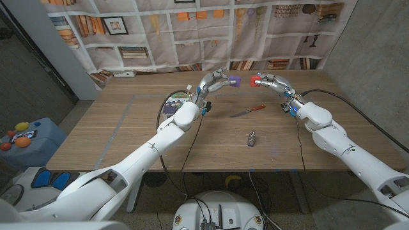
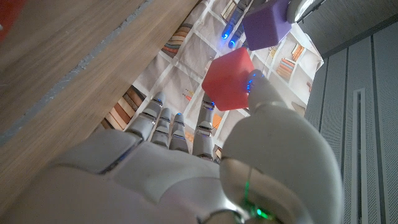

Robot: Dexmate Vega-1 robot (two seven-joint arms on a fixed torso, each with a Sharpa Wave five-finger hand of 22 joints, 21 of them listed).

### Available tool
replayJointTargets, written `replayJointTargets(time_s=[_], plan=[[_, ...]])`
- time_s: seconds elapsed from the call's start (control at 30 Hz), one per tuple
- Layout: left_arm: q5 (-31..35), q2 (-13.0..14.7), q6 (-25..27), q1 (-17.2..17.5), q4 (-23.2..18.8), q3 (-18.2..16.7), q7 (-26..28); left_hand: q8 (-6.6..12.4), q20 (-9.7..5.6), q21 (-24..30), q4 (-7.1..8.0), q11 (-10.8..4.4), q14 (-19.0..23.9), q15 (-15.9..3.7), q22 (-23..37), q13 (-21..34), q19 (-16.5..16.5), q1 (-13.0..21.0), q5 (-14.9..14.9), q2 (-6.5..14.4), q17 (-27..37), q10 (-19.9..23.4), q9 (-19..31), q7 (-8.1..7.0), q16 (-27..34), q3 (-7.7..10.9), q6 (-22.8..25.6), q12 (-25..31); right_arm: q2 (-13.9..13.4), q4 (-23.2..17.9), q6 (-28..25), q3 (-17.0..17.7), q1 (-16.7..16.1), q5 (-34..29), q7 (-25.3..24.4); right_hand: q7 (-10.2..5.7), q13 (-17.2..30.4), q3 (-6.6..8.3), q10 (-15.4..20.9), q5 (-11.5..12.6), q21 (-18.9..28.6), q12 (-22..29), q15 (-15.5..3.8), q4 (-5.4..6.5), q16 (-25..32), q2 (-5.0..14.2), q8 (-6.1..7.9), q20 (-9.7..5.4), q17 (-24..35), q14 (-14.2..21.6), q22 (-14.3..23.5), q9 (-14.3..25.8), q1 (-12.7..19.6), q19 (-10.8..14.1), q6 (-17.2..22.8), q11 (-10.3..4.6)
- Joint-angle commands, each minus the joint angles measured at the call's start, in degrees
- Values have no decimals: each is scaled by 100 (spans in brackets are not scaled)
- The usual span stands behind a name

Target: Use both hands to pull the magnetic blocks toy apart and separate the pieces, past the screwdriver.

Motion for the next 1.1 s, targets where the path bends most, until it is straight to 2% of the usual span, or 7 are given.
replayJointTargets(time_s=[0.03,0.27,0.5,0.9,1.1], plan=[[452,589,1047,93,-1050,12,39,344,23,35,10,25,30,-63,32,12,28,495,30,527,17,24,187,-850,12,-31,861,14,-289,-391,-304,47,-129,-352,-401,-498,1,-25,39,39,1,-12,-23,-25,11,136,466,-21,24,-18,30,396,124,21,471,-33],[776,899,1543,94,-1488,54,-1,334,26,37,15,43,28,-40,32,12,36,492,31,538,17,8,182,-851,12,-43,840,9,-435,-650,-516,88,-254,-488,-631,-502,0,-34,45,43,-1,-19,-17,-25,18,154,484,-28,40,-10,30,377,150,25,462,-49],[1123,1157,1969,78,-1829,95,-44,326,41,34,21,57,31,-35,32,12,32,489,35,557,17,4,179,-842,13,-51,823,9,-721,-1028,-852,120,-390,-794,-898,-507,0,-44,63,48,-3,-22,-30,-23,22,174,508,-39,56,-10,30,359,170,26,471,-57],[1723,1459,2527,-126,-2126,264,-293,312,53,31,22,72,10,-24,32,13,30,488,40,577,17,-37,173,-832,6,-65,793,-3,-1163,-1659,-1658,90,-450,-1385,-1227,-543,0,-63,103,57,0,-21,-42,-27,30,195,553,-66,78,1,30,330,213,45,491,-98],[2017,1544,2754,-196,-2242,332,-360,296,61,35,22,84,1,-10,31,13,43,487,42,585,17,-69,170,-828,4,-74,756,-11,-1272,-1811,-1928,59,-415,-1546,-1256,-547,0,-77,122,61,0,-23,-59,-28,38,206,574,-73,90,17,30,314,237,54,478,-116]])
